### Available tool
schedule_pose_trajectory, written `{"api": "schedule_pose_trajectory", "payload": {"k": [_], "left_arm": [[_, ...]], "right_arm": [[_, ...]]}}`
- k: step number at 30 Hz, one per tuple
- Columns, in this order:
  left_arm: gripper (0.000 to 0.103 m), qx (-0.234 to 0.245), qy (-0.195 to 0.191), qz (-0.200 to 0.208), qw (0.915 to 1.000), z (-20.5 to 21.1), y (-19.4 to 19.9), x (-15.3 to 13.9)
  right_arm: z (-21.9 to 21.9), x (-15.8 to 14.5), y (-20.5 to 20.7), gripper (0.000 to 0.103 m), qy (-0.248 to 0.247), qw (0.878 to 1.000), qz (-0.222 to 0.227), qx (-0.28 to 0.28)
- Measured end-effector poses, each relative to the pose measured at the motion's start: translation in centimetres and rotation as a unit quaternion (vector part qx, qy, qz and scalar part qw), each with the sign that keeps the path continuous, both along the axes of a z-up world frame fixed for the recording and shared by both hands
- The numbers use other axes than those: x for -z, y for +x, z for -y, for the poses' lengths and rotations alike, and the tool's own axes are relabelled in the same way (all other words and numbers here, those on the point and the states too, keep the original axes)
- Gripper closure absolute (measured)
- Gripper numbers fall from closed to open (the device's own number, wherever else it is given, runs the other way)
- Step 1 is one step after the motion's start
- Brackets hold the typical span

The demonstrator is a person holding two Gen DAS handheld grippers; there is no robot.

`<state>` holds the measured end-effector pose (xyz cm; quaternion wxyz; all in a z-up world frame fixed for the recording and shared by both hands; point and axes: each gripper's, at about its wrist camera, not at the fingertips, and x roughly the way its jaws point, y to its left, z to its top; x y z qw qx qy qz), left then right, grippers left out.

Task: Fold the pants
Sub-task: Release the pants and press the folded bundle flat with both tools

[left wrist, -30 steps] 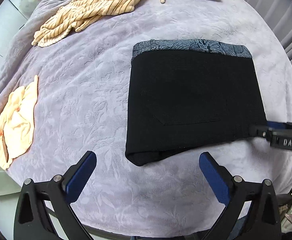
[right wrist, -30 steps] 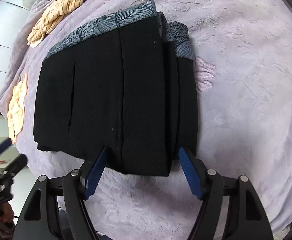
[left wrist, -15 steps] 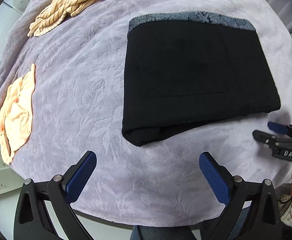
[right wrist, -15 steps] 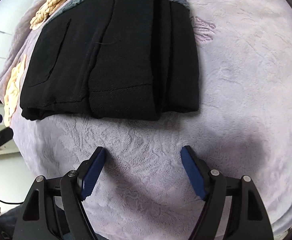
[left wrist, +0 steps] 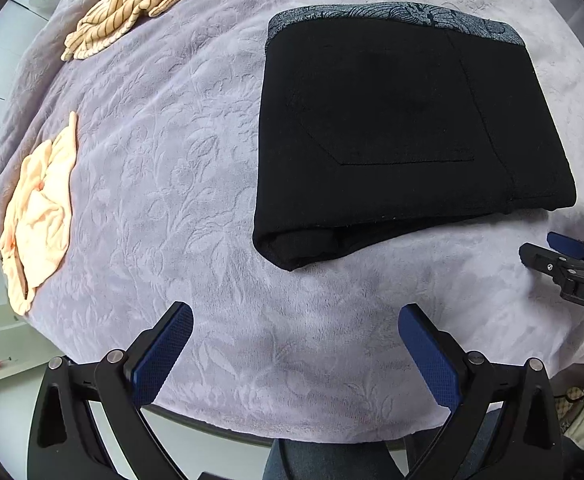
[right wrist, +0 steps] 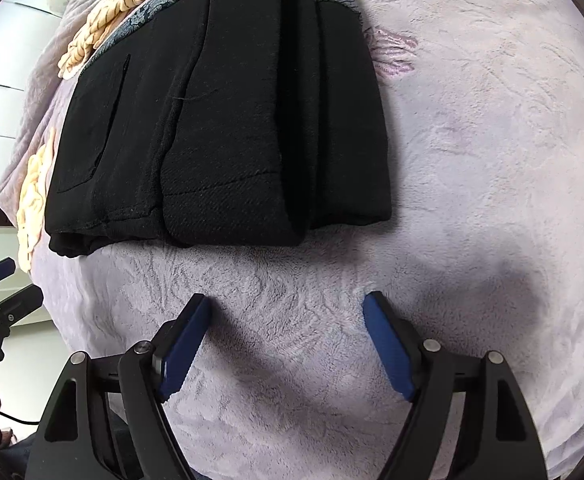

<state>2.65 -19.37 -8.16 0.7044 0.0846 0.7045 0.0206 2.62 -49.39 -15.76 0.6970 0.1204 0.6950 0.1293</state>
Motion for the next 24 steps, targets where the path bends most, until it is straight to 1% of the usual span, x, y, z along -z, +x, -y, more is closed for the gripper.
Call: {"api": "schedule_pose_trajectory", "payload": {"k": [11,24], "left_arm": [[0.0,-0.009,0.003,-0.002,1.0,-0.26,0.04,0.02],[0.0,-0.008,0.008,-0.004,0.9999,-0.13,0.23,0.03]], "right_arm": [[-0.57,0.36,1.11,0.019,-0.002,1.0,-0.007,-0.011],[-0.78,0.69,1.22,0.018,0.003,1.0,-0.007,-0.01]]}}
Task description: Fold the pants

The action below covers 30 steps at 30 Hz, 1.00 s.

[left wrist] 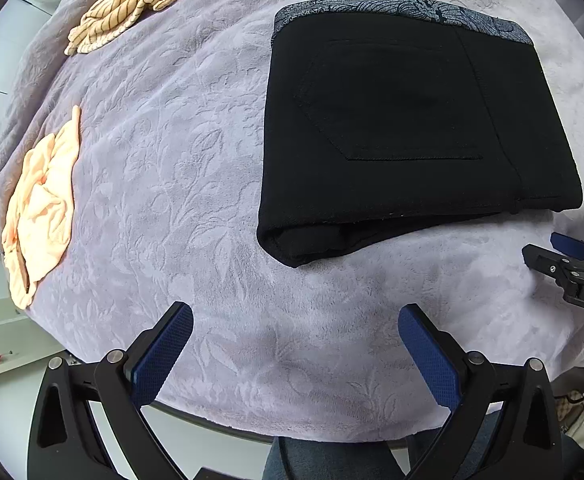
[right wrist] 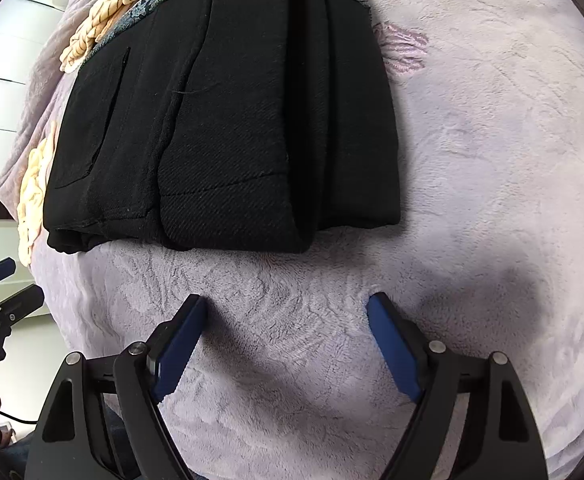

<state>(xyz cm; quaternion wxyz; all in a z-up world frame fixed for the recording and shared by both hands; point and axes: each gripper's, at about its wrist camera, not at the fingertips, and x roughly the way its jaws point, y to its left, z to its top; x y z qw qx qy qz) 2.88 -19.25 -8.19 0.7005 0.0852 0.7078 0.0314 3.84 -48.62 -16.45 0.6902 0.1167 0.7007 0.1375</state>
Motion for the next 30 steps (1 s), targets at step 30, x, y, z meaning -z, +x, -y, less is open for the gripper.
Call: {"api": "schedule_pose_trajectory", "payload": {"k": [30], "left_arm": [[0.0,-0.059,-0.042,0.055,0.9959,-4.7,7.6,-1.1]], "right_arm": [[2.9,-2.8,0.9,0.017,0.046,0.997,-0.017,0.065]]}}
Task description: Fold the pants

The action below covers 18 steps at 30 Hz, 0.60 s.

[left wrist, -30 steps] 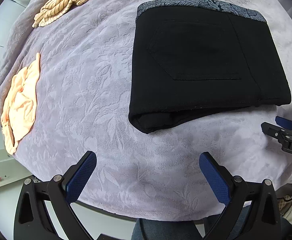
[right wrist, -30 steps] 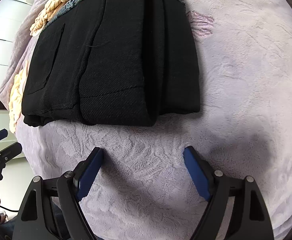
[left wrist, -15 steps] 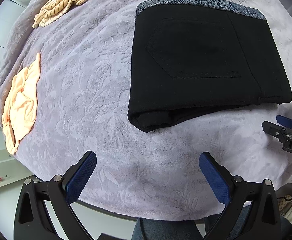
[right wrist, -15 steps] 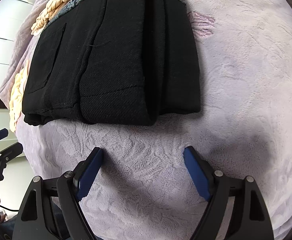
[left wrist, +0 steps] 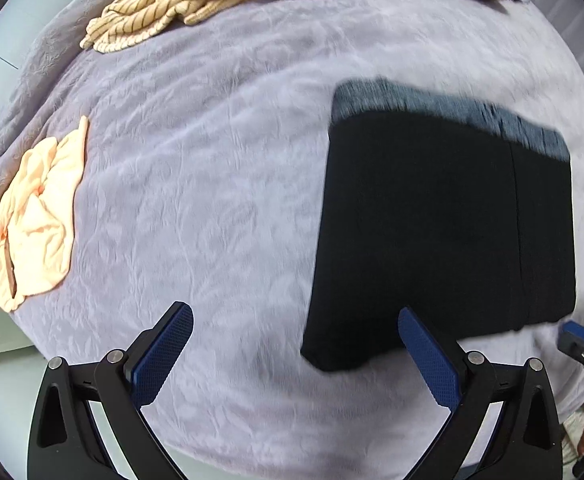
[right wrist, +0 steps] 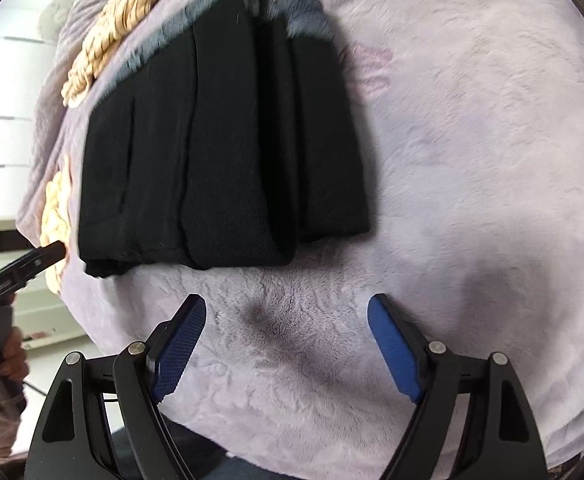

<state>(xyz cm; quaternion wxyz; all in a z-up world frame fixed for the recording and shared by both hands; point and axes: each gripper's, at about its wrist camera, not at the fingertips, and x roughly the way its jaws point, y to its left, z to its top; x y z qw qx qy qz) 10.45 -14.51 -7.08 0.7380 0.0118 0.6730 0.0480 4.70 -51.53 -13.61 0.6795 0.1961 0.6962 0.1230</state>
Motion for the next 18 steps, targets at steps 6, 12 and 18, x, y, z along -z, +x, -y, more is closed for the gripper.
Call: {"api": "schedule_pose_trajectory", "payload": {"k": [6,12,18], "left_arm": [[0.0,-0.045,0.007,0.03,0.9985,-2.2,4.9,0.9],[0.0,-0.038,-0.01,0.036,0.9986,-1.5,7.4,3.1],[0.0,-0.045,-0.009,0.029,0.9985,-0.3,6.4,6.0]], "right_arm": [[1.5,-4.1,4.0,0.043,0.032,0.998,0.05,0.031],[-0.2,-2.6,11.0,0.045,0.018,0.997,0.075,0.028],[-1.7,-0.3,11.0,0.076,-0.061,0.996,0.059,0.008]]}}
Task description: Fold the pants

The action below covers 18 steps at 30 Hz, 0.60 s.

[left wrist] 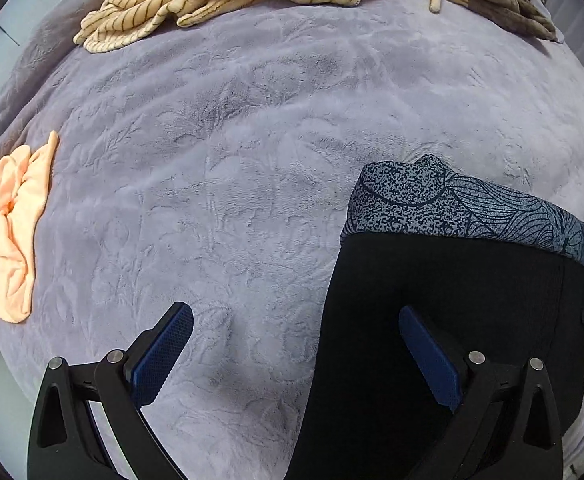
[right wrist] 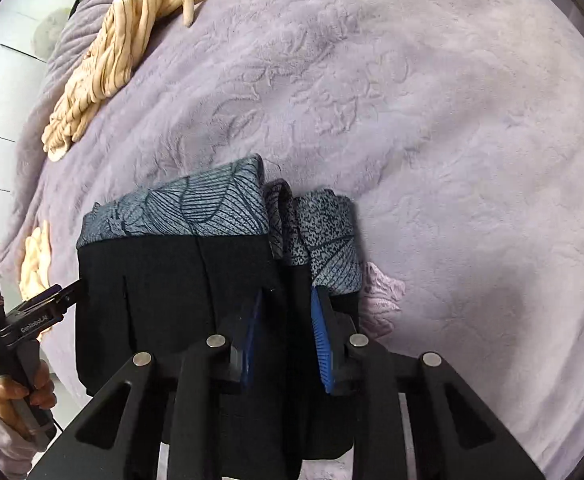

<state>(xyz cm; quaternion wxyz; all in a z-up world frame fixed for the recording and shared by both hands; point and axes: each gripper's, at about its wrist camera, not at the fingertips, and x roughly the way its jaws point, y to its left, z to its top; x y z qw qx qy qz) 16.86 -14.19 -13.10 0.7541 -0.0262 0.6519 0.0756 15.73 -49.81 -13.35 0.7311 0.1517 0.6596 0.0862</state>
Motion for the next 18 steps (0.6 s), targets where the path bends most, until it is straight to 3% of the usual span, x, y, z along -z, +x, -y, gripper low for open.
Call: {"api": "schedule_pose_trajectory", "payload": {"k": [11,18], "left_arm": [[0.0,0.017,0.016,-0.006,0.9997,0.3,-0.3,-0.7],[0.0,0.021,0.032,-0.004,0.9993,0.7,-0.4,-0.8]], "right_arm": [[2.0,-1.9,-2.4,0.075,0.021,1.0,-0.011,0.02],[-0.2,-5.1,-3.9,0.072,0.028,0.999,0.037,-0.017]]}}
